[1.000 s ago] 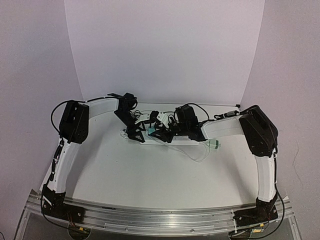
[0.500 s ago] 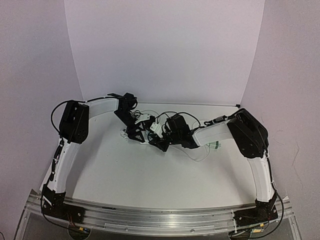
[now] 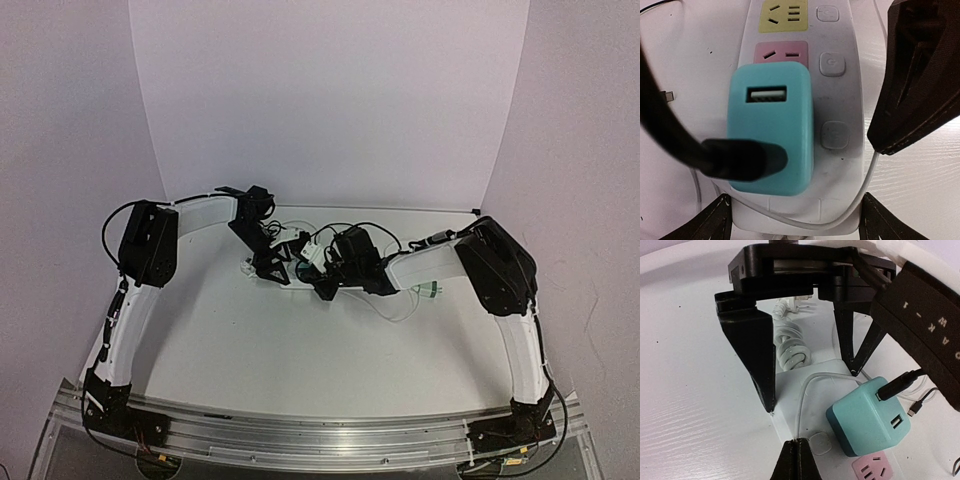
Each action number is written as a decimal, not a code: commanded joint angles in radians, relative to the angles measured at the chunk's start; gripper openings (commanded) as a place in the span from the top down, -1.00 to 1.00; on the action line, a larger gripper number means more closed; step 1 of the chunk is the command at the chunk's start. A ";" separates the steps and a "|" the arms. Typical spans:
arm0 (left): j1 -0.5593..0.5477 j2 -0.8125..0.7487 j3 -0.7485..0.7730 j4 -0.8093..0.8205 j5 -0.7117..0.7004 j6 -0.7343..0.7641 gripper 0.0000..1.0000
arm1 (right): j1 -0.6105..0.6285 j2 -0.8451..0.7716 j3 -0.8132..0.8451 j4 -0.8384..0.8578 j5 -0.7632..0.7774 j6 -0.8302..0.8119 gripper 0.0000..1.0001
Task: Pull the plug off the socket
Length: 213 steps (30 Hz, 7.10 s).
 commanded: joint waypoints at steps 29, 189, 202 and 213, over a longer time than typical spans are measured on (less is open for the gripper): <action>0.104 -0.144 0.060 0.052 0.029 -0.086 -0.99 | -0.071 -0.475 -0.034 0.027 -0.017 -0.045 1.00; 0.016 -0.129 -0.270 0.312 0.046 -0.011 -0.68 | -0.151 0.026 0.280 -0.253 -0.350 -0.172 -0.36; 0.014 -0.121 -0.304 0.374 0.056 -0.011 -0.56 | -0.137 0.206 0.422 -0.253 -0.355 -0.167 -0.20; 0.006 -0.116 -0.329 0.405 0.070 0.010 -0.53 | -0.132 0.219 0.424 -0.251 -0.387 -0.184 0.70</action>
